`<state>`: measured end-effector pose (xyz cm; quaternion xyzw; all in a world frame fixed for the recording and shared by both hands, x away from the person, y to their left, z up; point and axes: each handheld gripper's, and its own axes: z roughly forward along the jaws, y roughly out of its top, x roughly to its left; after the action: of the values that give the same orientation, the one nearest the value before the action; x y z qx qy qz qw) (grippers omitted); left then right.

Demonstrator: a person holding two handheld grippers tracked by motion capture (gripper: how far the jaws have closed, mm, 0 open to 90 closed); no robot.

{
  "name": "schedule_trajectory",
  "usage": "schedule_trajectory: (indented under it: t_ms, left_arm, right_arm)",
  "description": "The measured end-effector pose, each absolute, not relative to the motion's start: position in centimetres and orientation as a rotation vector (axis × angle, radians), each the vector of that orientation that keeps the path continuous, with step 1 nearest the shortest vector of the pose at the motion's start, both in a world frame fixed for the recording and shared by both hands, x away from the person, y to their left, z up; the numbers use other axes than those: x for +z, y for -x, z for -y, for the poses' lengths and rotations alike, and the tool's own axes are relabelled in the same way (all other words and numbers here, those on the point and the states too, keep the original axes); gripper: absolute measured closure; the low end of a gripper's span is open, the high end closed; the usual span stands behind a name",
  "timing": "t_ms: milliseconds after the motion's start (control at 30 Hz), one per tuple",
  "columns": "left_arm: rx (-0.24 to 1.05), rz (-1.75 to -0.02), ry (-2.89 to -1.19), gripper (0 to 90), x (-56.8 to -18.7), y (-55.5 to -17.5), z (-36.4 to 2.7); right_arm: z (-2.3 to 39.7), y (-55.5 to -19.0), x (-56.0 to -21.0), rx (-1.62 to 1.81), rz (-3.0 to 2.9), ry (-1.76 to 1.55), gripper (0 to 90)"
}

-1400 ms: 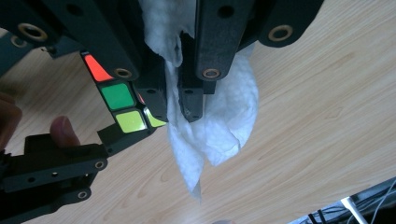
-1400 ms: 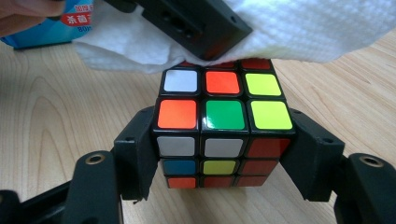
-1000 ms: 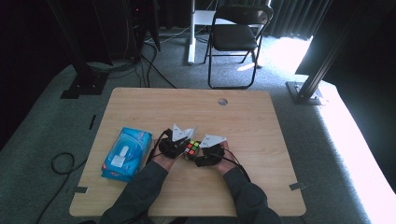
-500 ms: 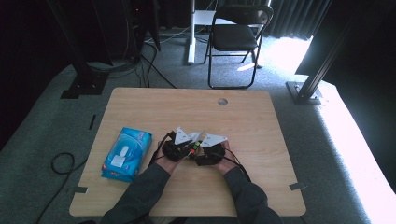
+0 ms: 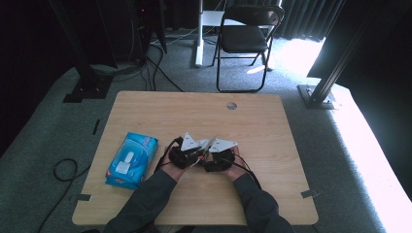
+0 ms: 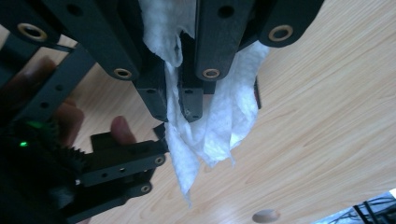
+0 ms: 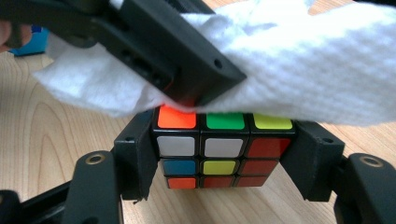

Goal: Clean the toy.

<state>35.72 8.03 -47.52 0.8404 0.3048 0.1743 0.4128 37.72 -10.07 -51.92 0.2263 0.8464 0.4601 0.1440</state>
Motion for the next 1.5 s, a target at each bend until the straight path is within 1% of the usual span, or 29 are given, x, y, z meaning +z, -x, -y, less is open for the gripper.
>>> schedule_trajectory:
  t_ms: [500, 800, 1133, 1500]
  left_arm:
    - [0.472, -0.852, -2.083, 84.6, -47.6, -36.3, -10.0]
    - [0.453, -0.864, -2.071, 84.6, -48.0, -35.6, -10.8]
    - [0.429, -0.847, -2.086, 84.7, -48.9, -35.0, -10.7]
    - [0.395, -0.829, -2.150, 84.7, -50.6, -34.6, -9.7]
  right_arm:
    - [10.1, -37.7, -51.9, 1.326, -2.442, -0.656, 34.3]
    - [10.5, -38.0, -51.9, 1.309, -2.416, -0.709, 34.3]
    - [10.8, -38.3, -51.9, 1.296, -2.390, -0.752, 34.3]
    - [11.5, -38.6, -51.4, 1.350, -2.350, -0.807, 34.2]
